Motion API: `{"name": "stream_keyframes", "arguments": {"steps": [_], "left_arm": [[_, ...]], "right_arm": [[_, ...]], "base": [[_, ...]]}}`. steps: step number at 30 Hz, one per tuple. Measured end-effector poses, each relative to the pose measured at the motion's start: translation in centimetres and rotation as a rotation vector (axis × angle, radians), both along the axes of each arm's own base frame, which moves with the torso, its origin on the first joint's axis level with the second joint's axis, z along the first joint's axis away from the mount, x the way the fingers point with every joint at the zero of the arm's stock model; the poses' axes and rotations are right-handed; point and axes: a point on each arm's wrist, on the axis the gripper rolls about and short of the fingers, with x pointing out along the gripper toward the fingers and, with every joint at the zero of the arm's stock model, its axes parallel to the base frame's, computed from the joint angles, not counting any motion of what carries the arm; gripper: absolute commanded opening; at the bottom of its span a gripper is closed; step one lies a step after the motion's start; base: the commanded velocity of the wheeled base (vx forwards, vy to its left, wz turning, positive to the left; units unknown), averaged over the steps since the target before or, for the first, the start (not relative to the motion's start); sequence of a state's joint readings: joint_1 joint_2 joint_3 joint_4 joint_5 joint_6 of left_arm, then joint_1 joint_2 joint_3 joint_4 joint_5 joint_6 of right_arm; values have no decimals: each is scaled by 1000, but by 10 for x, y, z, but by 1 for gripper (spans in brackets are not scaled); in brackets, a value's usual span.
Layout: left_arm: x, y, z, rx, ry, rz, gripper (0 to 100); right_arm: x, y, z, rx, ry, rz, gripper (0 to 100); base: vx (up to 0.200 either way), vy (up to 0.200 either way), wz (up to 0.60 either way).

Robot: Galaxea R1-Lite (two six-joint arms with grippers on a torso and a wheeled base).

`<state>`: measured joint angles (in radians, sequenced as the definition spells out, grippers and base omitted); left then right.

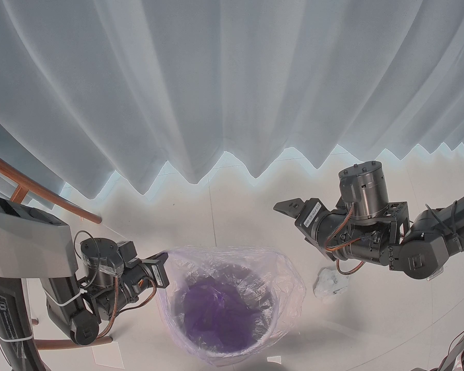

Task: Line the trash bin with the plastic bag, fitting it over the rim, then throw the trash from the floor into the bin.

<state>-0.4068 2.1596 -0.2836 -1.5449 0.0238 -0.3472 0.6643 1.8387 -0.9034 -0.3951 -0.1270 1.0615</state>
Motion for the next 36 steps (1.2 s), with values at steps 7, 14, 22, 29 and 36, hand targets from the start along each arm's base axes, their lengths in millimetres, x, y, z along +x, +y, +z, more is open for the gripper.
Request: {"name": "stream_keyframes", "arguments": {"steps": [7, 14, 22, 29, 36], "left_arm": [[11, 8, -20, -53, 73, 131, 0], [14, 1, -28, -54, 85, 125, 0], [13, -2, -27, -50, 79, 126, 0], [13, -4, -23, -55, 66, 124, 0], [10, -3, -22, -53, 69, 121, 0]], "right_arm": [[-2, 1, -2, -3, 9, 10, 100], [-1, 1, -26, -56, 64, 71, 100], [19, 7, -44, -97, -86, 135, 100], [23, 7, -65, -132, -211, 274, 100], [20, 0, -93, -178, -268, 358, 100]], "base": [[0, 0, 0], [0, 0, 0], [0, 0, 0], [0, 0, 0], [0, 0, 0]]}}
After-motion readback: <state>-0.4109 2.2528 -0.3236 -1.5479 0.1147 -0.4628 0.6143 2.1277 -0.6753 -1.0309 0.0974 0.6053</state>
